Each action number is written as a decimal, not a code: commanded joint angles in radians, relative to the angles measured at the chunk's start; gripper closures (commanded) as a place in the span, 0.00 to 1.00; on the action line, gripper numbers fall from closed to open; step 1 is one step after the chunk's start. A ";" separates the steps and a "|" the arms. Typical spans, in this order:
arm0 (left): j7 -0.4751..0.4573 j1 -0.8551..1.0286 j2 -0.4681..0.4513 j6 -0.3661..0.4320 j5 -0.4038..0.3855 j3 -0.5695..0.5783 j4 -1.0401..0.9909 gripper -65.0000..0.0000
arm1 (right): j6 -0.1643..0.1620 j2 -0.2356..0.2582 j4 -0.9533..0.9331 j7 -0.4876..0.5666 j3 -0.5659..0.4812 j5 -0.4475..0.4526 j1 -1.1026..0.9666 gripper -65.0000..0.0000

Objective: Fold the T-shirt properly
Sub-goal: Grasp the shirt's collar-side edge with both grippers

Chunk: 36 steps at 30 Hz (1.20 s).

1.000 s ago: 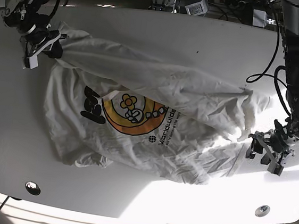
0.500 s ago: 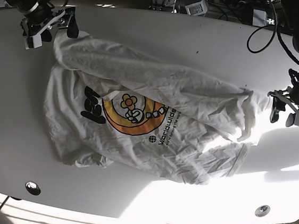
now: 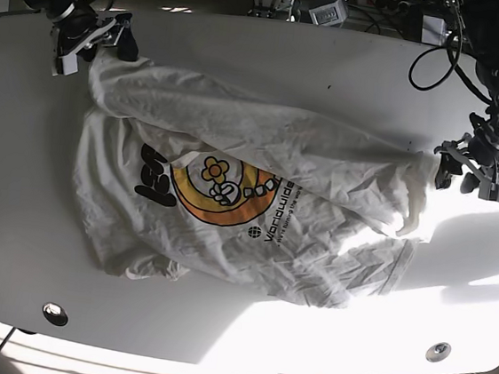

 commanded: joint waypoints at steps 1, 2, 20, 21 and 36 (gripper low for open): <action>-0.022 -0.014 -0.023 0.002 -0.013 0.014 0.012 0.50 | -0.002 0.006 0.003 -0.019 0.000 -0.015 -0.007 0.47; -0.022 -0.013 -0.023 0.002 -0.013 0.025 0.005 0.50 | -0.002 0.006 0.003 -0.019 0.000 -0.020 -0.005 0.56; 0.177 0.205 -0.046 0.000 -0.013 -0.024 0.238 0.99 | -0.002 0.097 0.021 -0.023 0.000 -0.023 -0.028 0.97; 0.197 0.224 -0.033 0.000 -0.013 -0.044 0.267 0.99 | -0.002 0.112 0.037 -0.023 0.000 -0.023 -0.036 0.97; 0.334 0.486 0.042 -0.001 -0.013 -0.237 0.577 0.86 | -0.002 0.157 0.087 -0.019 0.007 -0.012 -0.154 0.54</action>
